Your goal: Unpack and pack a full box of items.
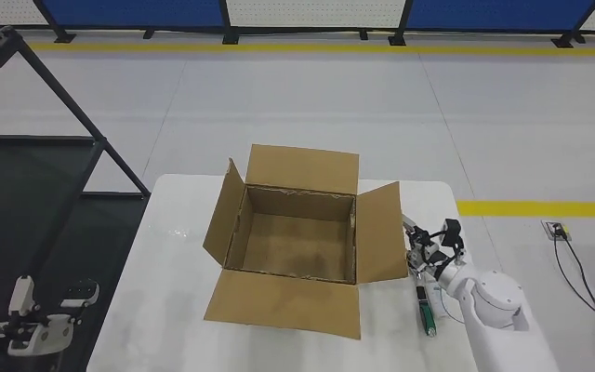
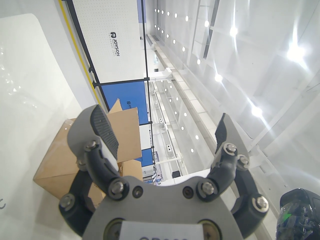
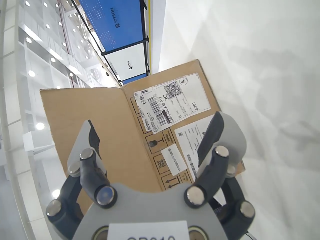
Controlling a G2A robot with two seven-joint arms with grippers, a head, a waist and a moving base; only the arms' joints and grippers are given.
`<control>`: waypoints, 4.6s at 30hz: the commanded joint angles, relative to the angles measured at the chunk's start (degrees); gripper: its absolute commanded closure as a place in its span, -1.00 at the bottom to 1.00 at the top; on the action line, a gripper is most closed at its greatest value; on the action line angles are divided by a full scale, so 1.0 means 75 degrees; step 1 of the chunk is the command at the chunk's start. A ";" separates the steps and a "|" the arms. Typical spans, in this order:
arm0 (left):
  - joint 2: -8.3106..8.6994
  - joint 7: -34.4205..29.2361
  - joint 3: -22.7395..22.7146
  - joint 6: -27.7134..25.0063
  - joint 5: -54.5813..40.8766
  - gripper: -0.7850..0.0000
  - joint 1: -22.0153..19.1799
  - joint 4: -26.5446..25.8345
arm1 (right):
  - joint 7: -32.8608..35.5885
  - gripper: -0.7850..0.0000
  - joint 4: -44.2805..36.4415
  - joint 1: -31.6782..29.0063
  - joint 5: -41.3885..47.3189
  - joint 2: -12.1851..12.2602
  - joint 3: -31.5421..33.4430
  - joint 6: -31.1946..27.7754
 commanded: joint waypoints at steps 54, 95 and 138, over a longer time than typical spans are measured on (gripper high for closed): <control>-0.0181 -0.0422 -0.0013 0.0094 0.0145 -1.00 -0.0085 -0.0077 | 0.1109 -1.00 -0.2192 -0.1566 0.0002 0.0492 0.1308 -0.1090; -0.0175 -0.0565 0.0211 0.0239 0.0498 -1.00 -0.0262 -0.0269 | -0.1418 -1.00 -0.4372 -0.4016 -0.9264 0.0960 0.1174 -0.1327; -0.0175 -0.0565 0.0211 0.0239 0.0498 -1.00 -0.0262 -0.0269 | 0.0995 -0.08 -0.2764 -0.2491 -1.1577 0.1057 0.0111 -0.2134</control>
